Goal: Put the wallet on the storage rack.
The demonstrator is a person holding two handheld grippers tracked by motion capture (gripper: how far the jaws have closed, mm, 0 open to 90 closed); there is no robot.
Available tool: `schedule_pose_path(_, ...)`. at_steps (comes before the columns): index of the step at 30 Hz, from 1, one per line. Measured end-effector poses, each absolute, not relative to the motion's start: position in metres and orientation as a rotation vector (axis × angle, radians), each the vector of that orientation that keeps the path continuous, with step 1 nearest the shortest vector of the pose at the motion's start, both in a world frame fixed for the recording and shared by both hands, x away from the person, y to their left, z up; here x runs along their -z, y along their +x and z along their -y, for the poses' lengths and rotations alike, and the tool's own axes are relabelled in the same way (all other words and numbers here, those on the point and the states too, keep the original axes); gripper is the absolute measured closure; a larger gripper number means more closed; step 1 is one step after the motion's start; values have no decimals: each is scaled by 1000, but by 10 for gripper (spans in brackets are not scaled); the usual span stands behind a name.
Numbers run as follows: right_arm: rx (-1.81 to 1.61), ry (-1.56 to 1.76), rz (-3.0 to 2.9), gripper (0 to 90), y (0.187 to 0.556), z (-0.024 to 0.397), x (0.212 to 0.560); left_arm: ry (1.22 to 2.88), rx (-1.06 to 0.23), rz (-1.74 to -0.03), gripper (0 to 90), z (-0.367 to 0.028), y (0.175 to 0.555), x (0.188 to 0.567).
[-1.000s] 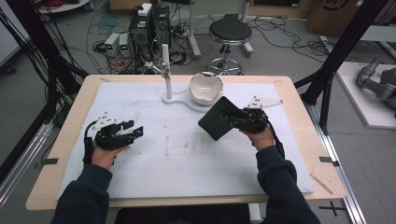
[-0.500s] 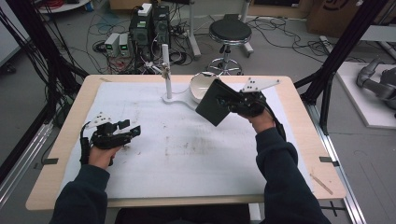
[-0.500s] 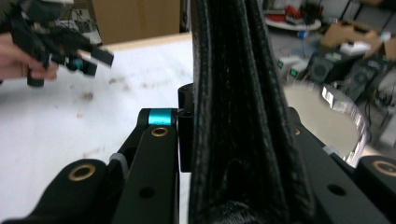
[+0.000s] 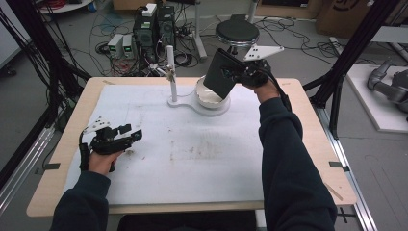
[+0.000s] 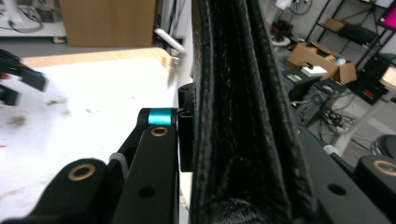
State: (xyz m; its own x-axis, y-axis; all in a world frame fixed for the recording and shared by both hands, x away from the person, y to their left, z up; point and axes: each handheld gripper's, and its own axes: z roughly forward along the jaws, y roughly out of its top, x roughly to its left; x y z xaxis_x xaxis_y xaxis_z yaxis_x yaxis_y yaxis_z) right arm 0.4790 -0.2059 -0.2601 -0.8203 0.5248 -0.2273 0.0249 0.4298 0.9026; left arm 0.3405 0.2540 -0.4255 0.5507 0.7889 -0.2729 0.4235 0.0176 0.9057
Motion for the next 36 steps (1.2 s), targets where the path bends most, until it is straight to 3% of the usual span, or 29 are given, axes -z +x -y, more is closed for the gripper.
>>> schedule_pose_path(10, -1245, 461, -2192, 740, 506, 191, 283, 1601, -377, -1058, 352, -254, 341, 427)
schedule_pose_path(27, -1085, 376, -2413, 723, 511, 157, 321, 1590, -378, -1060, 352, -258, 339, 426)
schedule_pose_path(36, -1225, 584, -2477, 575, 500, 156, 329, 1571, -404, -1054, 353, -259, 337, 422)
